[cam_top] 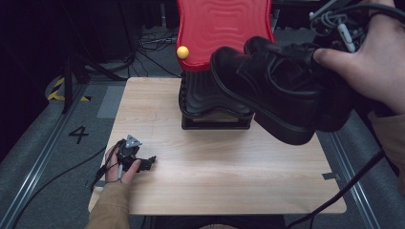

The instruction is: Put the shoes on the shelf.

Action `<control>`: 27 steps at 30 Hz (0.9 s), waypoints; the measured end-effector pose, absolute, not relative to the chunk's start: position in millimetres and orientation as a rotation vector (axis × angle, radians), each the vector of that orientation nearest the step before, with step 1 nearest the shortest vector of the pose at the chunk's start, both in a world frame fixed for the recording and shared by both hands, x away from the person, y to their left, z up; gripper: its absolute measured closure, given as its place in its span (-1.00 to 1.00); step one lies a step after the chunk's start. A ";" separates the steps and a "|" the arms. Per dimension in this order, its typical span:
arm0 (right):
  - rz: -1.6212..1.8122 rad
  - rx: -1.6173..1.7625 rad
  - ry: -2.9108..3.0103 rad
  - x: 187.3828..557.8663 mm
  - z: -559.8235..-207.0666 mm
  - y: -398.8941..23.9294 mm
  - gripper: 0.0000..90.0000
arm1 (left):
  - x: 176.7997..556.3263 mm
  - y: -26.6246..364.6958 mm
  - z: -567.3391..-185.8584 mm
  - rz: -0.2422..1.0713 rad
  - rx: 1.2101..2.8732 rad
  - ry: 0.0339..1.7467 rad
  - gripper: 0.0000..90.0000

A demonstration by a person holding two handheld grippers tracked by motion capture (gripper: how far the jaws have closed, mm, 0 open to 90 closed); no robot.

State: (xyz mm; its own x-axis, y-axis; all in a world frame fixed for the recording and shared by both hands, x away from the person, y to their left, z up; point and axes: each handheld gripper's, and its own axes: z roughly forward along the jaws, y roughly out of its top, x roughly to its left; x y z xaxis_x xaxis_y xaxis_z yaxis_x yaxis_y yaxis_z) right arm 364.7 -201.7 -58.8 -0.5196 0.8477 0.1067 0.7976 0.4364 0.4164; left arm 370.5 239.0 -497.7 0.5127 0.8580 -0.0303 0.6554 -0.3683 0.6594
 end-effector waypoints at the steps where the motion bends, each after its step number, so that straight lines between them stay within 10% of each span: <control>1: 0.643 1.474 2.560 364.7 -58.8 -201.7 0.82 | 370.5 239.0 -497.7 0.427 2.139 1.230 -0.86; 27: 0.735 1.602 2.297 459.2 6.7 -144.7 0.82 | 370.3 238.8 -498.1 0.425 2.136 1.232 -0.86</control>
State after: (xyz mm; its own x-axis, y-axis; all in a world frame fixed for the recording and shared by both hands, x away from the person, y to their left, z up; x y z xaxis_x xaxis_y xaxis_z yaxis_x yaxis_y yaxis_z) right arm 459.2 -144.7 6.7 -0.3668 0.9266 0.0831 0.8025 0.2700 0.5320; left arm 370.3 238.8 -498.1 0.5110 0.8589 -0.0324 0.6561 -0.3654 0.6603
